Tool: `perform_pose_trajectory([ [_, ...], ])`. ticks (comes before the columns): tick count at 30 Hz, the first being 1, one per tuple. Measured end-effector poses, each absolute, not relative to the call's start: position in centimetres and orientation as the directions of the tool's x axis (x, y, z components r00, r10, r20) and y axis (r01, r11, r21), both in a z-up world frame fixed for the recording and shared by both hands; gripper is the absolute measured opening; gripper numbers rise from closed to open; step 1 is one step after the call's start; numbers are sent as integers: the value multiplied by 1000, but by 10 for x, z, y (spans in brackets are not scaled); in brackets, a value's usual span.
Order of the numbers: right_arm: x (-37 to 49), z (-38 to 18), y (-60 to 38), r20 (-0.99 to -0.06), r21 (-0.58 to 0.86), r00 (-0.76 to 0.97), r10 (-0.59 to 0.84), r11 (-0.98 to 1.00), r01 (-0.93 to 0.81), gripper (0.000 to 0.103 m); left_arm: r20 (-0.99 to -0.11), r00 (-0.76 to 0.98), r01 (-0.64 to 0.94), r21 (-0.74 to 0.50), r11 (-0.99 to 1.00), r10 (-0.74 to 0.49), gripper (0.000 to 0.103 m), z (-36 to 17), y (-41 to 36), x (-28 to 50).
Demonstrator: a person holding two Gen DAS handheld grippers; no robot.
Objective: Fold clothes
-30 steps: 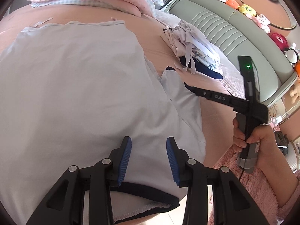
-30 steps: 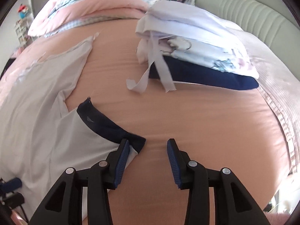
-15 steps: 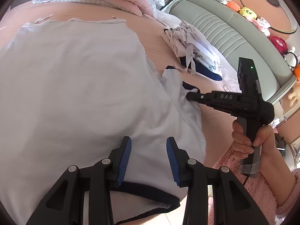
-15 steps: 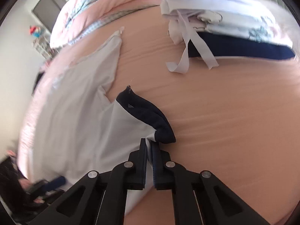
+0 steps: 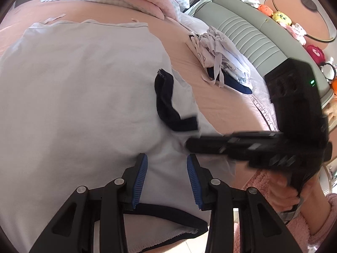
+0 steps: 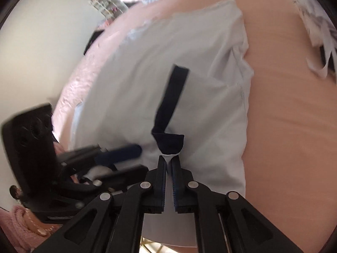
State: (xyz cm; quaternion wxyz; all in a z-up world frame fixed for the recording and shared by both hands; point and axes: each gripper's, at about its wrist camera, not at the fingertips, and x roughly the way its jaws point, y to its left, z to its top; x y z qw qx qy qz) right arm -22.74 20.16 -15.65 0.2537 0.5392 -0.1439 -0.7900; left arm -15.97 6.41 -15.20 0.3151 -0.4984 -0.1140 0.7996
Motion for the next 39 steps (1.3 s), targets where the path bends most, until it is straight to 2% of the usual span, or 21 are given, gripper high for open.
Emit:
perform_pose_trajectory([
  [1,-223,-146,213,-737,539,-332,-589,-808,238,19,-717,-297,-386,-515,-766,631,36,-152,62,-161],
  [2,-217,-134,228,-689,573,-380,-617,-785,236,36,-704,-290,-377,-539,-753,649,36,-152,60,-162],
  [3,-211,-123,242,-640,604,-427,-638,-762,234,49,-690,-285,-366,-564,-741,666,36,-152,60,-164],
  [4,-207,-116,255,-608,619,-470,-640,-753,224,50,-682,-283,-358,-577,-734,674,36,-153,62,-167],
  [6,-205,-113,278,-604,612,-547,-580,-777,148,50,-667,-280,-341,-604,-721,691,36,-154,68,-173],
  [8,-214,-124,279,-691,524,-547,-473,-849,72,50,-667,-281,-328,-609,-722,690,36,-155,75,-178],
  [10,-220,-137,274,-775,421,-506,-379,-906,34,50,-718,-290,-335,-544,-769,633,35,-157,90,-180],
  [11,-222,-144,270,-797,402,-475,-374,-915,45,50,-741,-292,-339,-511,-790,605,28,-159,97,-181],
  [12,-223,-151,266,-816,384,-445,-368,-921,58,50,-753,-297,-345,-488,-802,587,4,-158,101,-182],
  [18,-189,-172,247,-883,234,-375,-283,-957,172,49,-770,-336,-390,-410,-824,542,4,-140,104,-186],
  [22,-156,-171,245,-913,101,-367,-176,-972,215,48,-825,-263,-321,-414,-852,501,7,-161,95,-193],
  [24,-149,-168,248,-912,107,-370,-180,-972,210,48,-803,-268,-291,-460,-839,533,8,-159,83,-191],
  [26,-150,-161,260,-890,204,-376,-258,-963,178,48,-801,-303,-278,-444,-852,516,9,-148,75,-185],
  [28,-157,-155,277,-839,343,-406,-362,-931,123,48,-779,-363,-312,-416,-855,511,12,-133,69,-175],
  [30,-166,-154,286,-808,393,-447,-384,-916,78,50,-752,-411,-348,-394,-851,516,14,-124,64,-166],
  [33,-188,-167,286,-799,449,-426,-425,-892,49,50,-697,-416,-383,-448,-808,584,14,-120,63,-161],
  [34,-193,-171,276,-805,454,-405,-433,-890,48,50,-686,-405,-408,-457,-791,605,14,-121,67,-160],
  [35,-193,-174,269,-816,439,-392,-424,-897,55,45,-692,-398,-426,-443,-789,603,14,-123,74,-160],
  [36,-189,-174,260,-840,379,-392,-375,-923,69,34,-710,-388,-441,-418,-795,588,14,-127,83,-162],
  [38,-183,-174,247,-868,281,-395,-302,-953,112,24,-754,-342,-449,-394,-802,562,14,-141,100,-165],
  [39,-181,-173,245,-867,297,-383,-318,-948,116,10,-776,-313,-449,-387,-805,548,14,-148,107,-167],
])
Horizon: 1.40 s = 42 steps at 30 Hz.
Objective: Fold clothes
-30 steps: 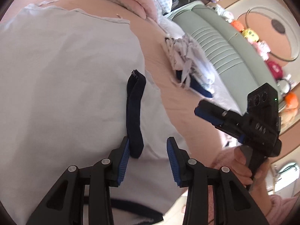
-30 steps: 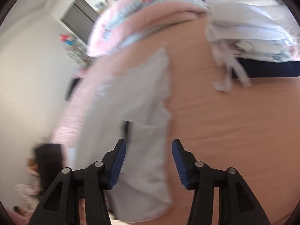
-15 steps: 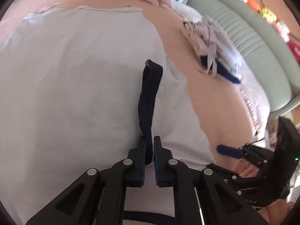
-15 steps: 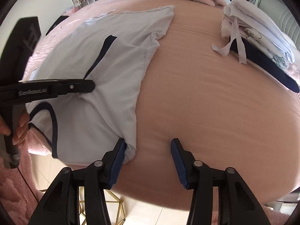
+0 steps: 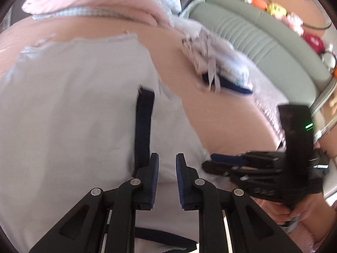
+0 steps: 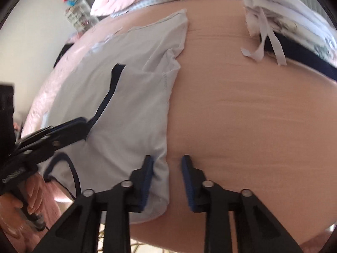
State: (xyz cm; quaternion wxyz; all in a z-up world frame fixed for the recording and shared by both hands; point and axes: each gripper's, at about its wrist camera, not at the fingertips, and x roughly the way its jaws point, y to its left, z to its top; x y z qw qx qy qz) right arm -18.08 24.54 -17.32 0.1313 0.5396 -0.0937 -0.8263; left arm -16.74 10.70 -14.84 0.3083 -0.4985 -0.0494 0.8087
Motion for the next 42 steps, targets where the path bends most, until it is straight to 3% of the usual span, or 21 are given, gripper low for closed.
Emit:
perform_pose_trajectory([
  [3,-172,-175,253,-829,433,-358,-430,-898,77,6,-790,-309,-447,-372,-814,530,14,-159,113,-164],
  [8,-172,-178,275,-803,499,-372,-466,-867,10,7,-779,-298,-435,-403,-805,552,15,-157,104,-162],
  [10,-177,-185,284,-800,519,-364,-476,-855,-22,14,-777,-294,-430,-412,-803,556,15,-156,100,-161],
  [13,-190,-192,276,-768,572,-356,-532,-820,-7,38,-774,-289,-427,-423,-799,564,15,-158,96,-156],
  [14,-193,-191,270,-762,570,-360,-539,-821,23,52,-776,-289,-430,-418,-800,561,15,-157,96,-155],
  [15,-197,-191,263,-757,565,-363,-543,-823,52,59,-778,-292,-433,-411,-802,556,15,-155,94,-154],
  [17,-202,-191,249,-781,503,-381,-494,-860,84,59,-780,-301,-432,-402,-807,549,15,-153,92,-154],
  [19,-207,-190,246,-796,471,-388,-464,-878,84,43,-779,-308,-422,-403,-812,546,15,-151,90,-154],
  [20,-210,-189,246,-802,461,-389,-453,-884,80,22,-779,-311,-415,-404,-815,545,15,-151,88,-155],
  [21,-212,-188,246,-806,455,-389,-446,-887,73,12,-779,-314,-409,-406,-817,544,15,-151,87,-156],
  [22,-214,-189,249,-795,488,-384,-470,-871,55,7,-780,-317,-404,-404,-821,540,15,-150,86,-156],
  [27,-202,-172,246,-791,439,-442,-424,-896,74,5,-777,-314,-423,-400,-813,546,16,-147,91,-155],
  [29,-187,-162,258,-742,466,-503,-443,-880,88,5,-766,-314,-450,-400,-798,561,19,-143,98,-156],
  [31,-177,-153,263,-734,433,-542,-409,-897,90,3,-768,-303,-455,-404,-794,565,28,-145,106,-158],
  [34,-178,-189,276,-860,338,-420,-291,-940,-40,3,-805,-269,-428,-393,-814,529,33,-160,115,-164],
  [35,-179,-206,286,-881,358,-362,-305,-930,-89,0,-802,-272,-425,-395,-814,531,33,-161,115,-164],
  [38,-183,-192,309,-793,512,-450,-411,-850,-125,2,-776,-283,-438,-418,-795,564,33,-148,108,-161],
  [42,-184,-185,313,-758,543,-500,-419,-830,-127,5,-713,-351,-478,-422,-771,607,33,-132,101,-159],
])
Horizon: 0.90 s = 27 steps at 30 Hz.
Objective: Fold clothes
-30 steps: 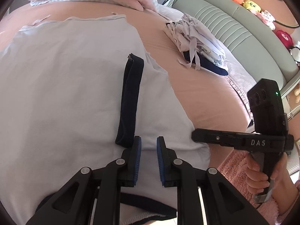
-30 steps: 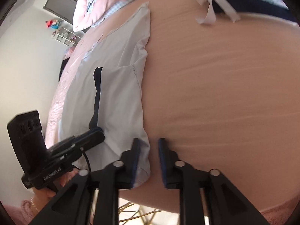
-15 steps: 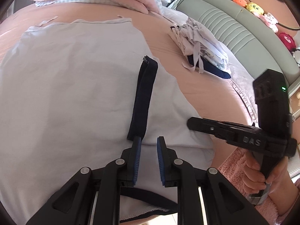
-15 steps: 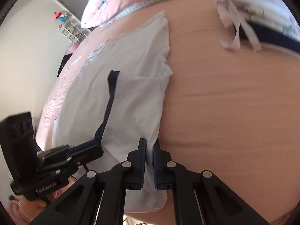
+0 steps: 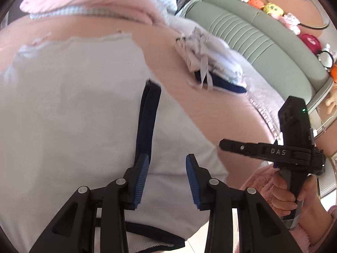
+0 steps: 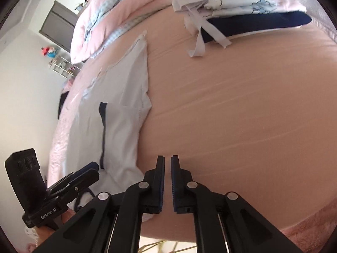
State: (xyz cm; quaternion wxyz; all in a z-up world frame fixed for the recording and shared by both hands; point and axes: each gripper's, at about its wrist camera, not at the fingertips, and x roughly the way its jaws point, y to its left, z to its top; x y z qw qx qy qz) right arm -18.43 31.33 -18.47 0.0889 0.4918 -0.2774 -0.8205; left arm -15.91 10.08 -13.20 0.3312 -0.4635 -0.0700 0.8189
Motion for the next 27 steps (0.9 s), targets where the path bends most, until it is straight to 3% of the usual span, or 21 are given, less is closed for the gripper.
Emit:
perform_pose_trajectory([
  [3,-192,-177,295,-736,531,-513,-442,-847,-32,5,-721,-333,-484,-422,-767,607,33,-138,108,-166],
  [6,-195,-181,275,-776,445,-478,-412,-894,50,6,-793,-302,-480,-354,-803,530,33,-155,124,-177],
  [11,-194,-198,268,-876,344,-348,-335,-938,38,4,-889,-196,-437,-298,-849,413,33,-151,121,-184],
  [16,-207,-171,292,-831,398,-421,-363,-917,5,9,-844,-264,-487,-302,-820,468,34,-132,119,-189],
  [17,-217,-163,290,-822,381,-447,-353,-924,28,15,-829,-277,-495,-311,-811,487,34,-129,121,-192],
  [18,-228,-155,286,-817,360,-465,-343,-931,54,28,-814,-284,-503,-324,-801,507,34,-126,125,-195],
  [20,-246,-147,279,-809,325,-490,-324,-942,86,36,-794,-294,-508,-341,-791,531,34,-124,131,-202],
  [25,-259,-163,260,-860,213,-449,-243,-970,117,36,-825,-279,-458,-336,-823,492,34,-153,133,-233],
  [27,-257,-173,265,-893,80,-435,-113,-992,93,36,-827,-278,-431,-347,-833,488,33,-159,125,-237],
])
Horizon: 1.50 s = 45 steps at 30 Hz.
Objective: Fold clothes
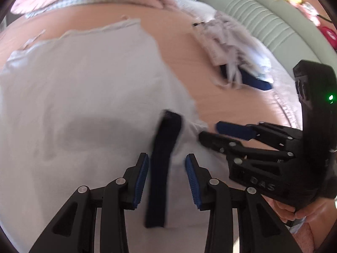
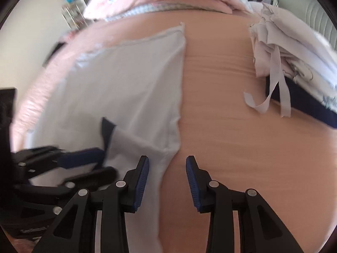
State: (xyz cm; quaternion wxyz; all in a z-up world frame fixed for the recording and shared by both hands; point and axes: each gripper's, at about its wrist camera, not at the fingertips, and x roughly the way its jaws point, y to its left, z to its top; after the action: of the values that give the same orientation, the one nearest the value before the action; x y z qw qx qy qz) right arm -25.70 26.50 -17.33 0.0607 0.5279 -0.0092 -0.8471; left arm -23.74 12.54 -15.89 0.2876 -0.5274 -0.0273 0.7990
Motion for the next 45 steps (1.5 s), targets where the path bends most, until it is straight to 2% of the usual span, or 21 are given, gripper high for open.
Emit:
perform_pose_trajectory([
  [4,-249,-166,278,-881,1,-473,-12,-1000,24,39,-812,-380,-387,-296,-873,444,34,-145,105,-225],
  [6,-237,-155,292,-860,-66,-506,70,-997,-27,40,-781,-370,-406,-351,-843,503,34,-143,96,-210],
  [8,-232,-146,302,-854,26,-520,-10,-999,-25,42,-790,-349,-432,-341,-835,504,34,-148,94,-195],
  [10,-222,-137,304,-837,179,-523,-161,-984,18,43,-795,-350,-459,-315,-831,495,34,-151,95,-183],
  [11,-217,-135,300,-832,195,-524,-182,-980,31,43,-788,-360,-462,-315,-829,500,34,-151,94,-179],
  [14,-205,-134,281,-847,183,-494,-195,-980,73,43,-739,-365,-449,-393,-802,566,34,-145,93,-185],
  [16,-194,-134,278,-853,173,-488,-185,-982,71,43,-729,-360,-441,-416,-795,582,39,-148,98,-197],
  [19,-184,-142,279,-870,142,-467,-160,-987,74,43,-809,-320,-398,-357,-845,493,40,-164,105,-204],
  [22,-172,-164,269,-905,51,-413,-100,-991,127,43,-812,-356,-429,-298,-853,463,40,-162,105,-193],
  [26,-120,-164,275,-899,-39,-436,-50,-980,193,45,-815,-371,-464,-252,-849,445,40,-168,105,-187],
  [29,-91,-160,284,-892,-23,-448,-60,-984,179,46,-813,-384,-436,-259,-862,438,40,-168,105,-187],
  [34,-67,-127,299,-822,140,-549,-152,-988,64,46,-784,-421,-447,-258,-856,457,41,-147,89,-170],
  [37,-68,-114,270,-812,91,-576,-92,-995,31,46,-786,-456,-396,-240,-886,417,41,-140,61,-157],
  [42,-93,-124,180,-816,119,-547,-186,-981,156,46,-833,-430,-266,-252,-930,348,41,-149,0,-158],
  [45,-112,-144,140,-850,53,-498,-169,-970,238,46,-878,-374,-236,-221,-946,298,41,-165,-19,-155],
])
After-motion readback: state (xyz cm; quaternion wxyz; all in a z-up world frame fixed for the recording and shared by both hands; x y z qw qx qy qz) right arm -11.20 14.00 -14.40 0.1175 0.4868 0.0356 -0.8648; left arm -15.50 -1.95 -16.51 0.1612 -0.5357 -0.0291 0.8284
